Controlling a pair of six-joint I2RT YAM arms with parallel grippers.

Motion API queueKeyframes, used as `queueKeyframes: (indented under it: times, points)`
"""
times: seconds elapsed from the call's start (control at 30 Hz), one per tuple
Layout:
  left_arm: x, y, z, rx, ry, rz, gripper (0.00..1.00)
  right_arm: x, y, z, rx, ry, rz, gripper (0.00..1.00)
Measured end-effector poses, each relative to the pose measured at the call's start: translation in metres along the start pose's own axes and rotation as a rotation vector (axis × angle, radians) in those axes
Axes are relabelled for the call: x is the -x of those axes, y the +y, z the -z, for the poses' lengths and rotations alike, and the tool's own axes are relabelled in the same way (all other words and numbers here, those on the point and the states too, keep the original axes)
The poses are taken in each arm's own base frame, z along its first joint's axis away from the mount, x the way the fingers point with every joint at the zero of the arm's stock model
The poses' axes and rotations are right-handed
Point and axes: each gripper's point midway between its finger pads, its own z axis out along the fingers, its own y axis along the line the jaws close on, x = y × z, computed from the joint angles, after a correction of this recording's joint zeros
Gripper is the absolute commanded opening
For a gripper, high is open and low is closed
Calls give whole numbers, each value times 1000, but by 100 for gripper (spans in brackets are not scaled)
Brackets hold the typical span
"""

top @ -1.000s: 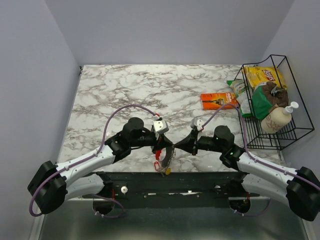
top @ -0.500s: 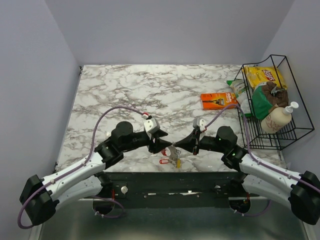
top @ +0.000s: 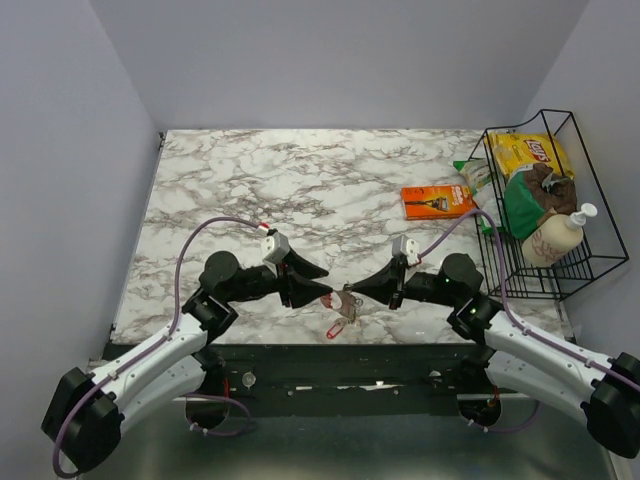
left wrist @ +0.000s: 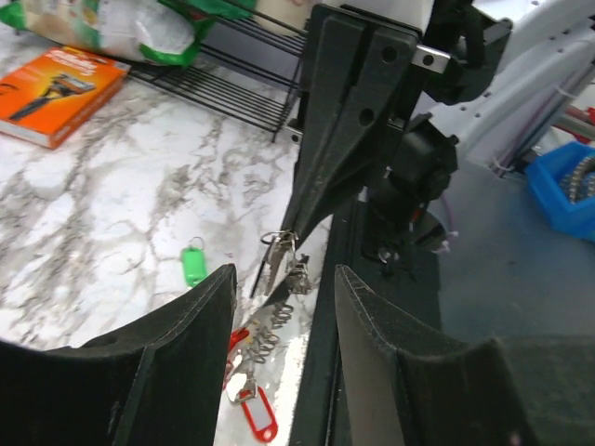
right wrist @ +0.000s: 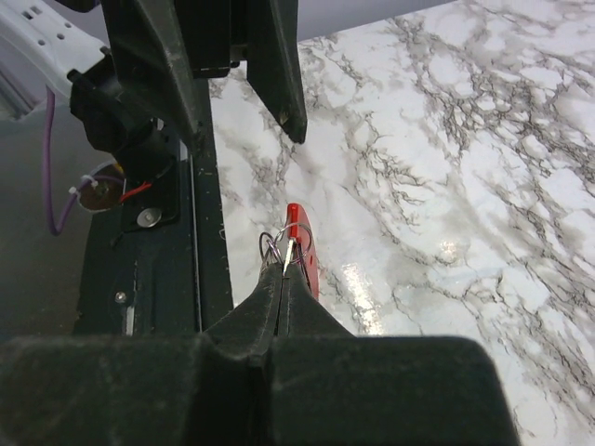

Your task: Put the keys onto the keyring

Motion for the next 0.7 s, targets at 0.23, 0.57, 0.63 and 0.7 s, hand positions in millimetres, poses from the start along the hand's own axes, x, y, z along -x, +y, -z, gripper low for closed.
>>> queueKeyframes:
  times: [0.23,0.57,0.63,0.7]
  points:
    - [-19,-9,-13,-130,88,116,57,8,1,0,6,-15,14,1]
    - [-10,-10,-16,-144,81,95,56,9,2,0,6,-16,15,1]
    - [-11,-10,-17,-145,82,97,49,9,2,0,6,-16,15,1]
    - [-15,-8,-19,-144,94,109,49,9,2,0,6,-16,15,1]
